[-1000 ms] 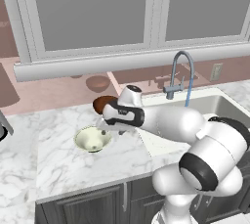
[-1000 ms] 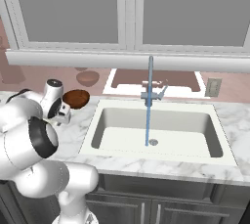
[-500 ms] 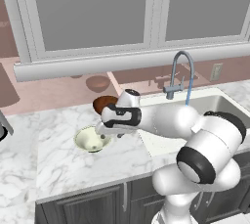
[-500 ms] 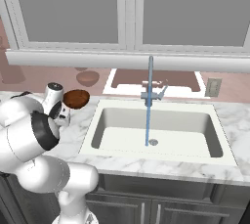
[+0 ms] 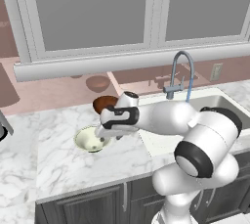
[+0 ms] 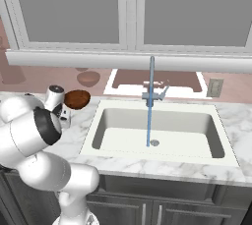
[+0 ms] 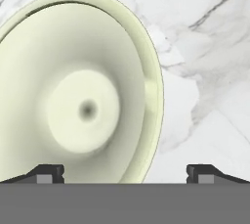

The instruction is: Rinse each bowl for a few seconds and place them down in the sink or on the counter.

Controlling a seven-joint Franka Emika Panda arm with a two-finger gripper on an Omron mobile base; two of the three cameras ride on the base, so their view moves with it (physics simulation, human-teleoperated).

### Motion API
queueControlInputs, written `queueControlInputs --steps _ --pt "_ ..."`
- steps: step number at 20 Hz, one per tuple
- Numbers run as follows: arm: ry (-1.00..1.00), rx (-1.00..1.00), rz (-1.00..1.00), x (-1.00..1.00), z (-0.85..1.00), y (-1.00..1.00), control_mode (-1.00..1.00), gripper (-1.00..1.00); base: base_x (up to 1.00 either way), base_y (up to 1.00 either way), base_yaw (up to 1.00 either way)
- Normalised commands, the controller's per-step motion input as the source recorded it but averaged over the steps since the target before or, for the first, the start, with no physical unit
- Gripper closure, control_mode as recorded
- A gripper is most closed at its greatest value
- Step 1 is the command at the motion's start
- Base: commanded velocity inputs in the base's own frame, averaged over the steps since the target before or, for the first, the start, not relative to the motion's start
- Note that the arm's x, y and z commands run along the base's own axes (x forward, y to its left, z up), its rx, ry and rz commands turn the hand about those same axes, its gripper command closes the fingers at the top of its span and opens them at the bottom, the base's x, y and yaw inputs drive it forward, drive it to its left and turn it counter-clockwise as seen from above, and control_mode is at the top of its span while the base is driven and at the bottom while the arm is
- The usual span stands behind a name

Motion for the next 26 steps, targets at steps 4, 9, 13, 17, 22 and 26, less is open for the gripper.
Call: queueControlInputs --steps 4,9,13,17,22,26 --pt "-0.03 0.0 0.04 0.01 -0.11 0.04 -1.0 -1.0 0.0 0.0 0.0" --pt "-0.03 0.0 0.04 0.01 -0.11 0.02 -1.0 -1.0 0.0 0.0 0.0" --pt "-0.02 0.0 0.04 0.0 -0.13 0.08 -1.0 -1.0 0.0 0.0 0.0" --pt "-0.02 0.0 0.03 0.0 -0.1 0.09 -1.0 1.0 0.0 0.0 0.0" --pt "-0.03 0.01 0.02 0.0 -0.06 0.0 -1.0 1.0 0.0 0.0 0.0" --pt "-0.03 0.02 0.02 0.0 -0.06 0.0 -1.0 1.0 0.0 0.0 0.0"
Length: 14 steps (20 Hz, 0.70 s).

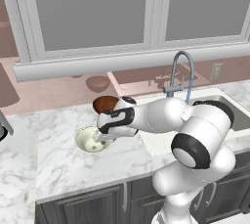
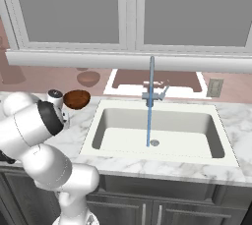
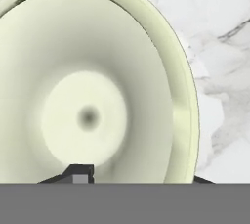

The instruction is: Rinse each bowl for a few seconds and place them down in the sink or on the counter.

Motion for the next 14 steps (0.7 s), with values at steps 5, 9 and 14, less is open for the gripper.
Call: queueControlInputs --steps 5,9,14 --pt "-0.02 0.03 0.01 0.0 -0.05 0.0 -1.0 1.0 0.0 0.0 0.0" --pt "0.0 0.07 0.0 -0.07 0.0 -0.05 -1.0 1.0 0.0 0.0 0.0" --pt "-0.02 0.06 -0.07 -0.18 0.08 -0.05 -1.0 1.0 0.0 0.0 0.0"
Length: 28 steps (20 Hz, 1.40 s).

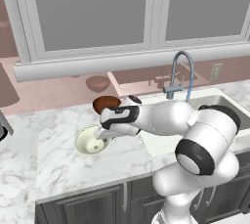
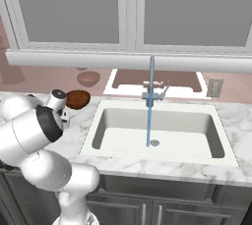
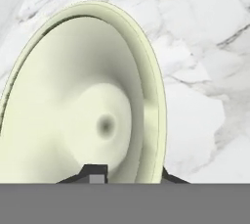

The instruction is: Rinse each bowl for a few seconds and place them down in the sink or on the counter.

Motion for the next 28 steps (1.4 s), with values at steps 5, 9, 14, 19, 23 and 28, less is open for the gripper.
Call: queueControlInputs --steps 5,9,14,19,23,28 --pt "-0.05 0.02 -0.08 -0.22 0.18 -0.02 -1.0 1.0 0.0 0.0 0.0" --pt "-0.09 0.0 -0.08 -0.21 0.27 0.0 -1.0 1.0 0.0 0.0 0.0" --pt "-0.07 0.01 -0.13 -0.15 0.29 -0.02 -1.0 1.0 0.0 0.0 0.0" --pt "-0.07 0.04 -0.17 -0.12 0.29 -0.01 -1.0 1.0 0.0 0.0 0.0" --pt "-0.05 0.05 -0.21 -0.04 0.31 -0.04 -1.0 1.0 0.0 0.0 0.0" --pt "-0.05 0.03 -0.24 -0.07 0.29 -0.17 -1.0 1.0 0.0 0.0 0.0"
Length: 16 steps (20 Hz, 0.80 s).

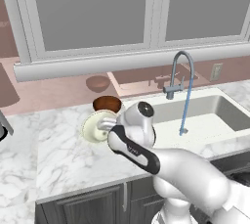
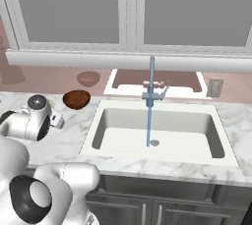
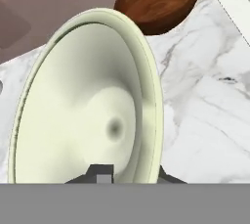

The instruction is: Rinse each bowl for a few seconds and place them down in the sink or on the counter.

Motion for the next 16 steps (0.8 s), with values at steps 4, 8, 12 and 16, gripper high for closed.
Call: queueControlInputs --steps 4,8,12,16 --pt "-0.03 0.01 -0.25 0.0 0.22 -0.24 -1.0 1.0 0.0 0.0 0.0" --pt "-0.05 0.0 -0.23 0.0 0.24 -0.26 -1.0 1.0 0.0 0.0 0.0" --pt "-0.03 0.01 -0.23 0.0 0.23 -0.25 -1.0 1.0 0.0 0.0 0.0" --pt "-0.02 0.03 -0.21 0.0 0.22 -0.25 -1.0 1.0 0.0 0.0 0.0"
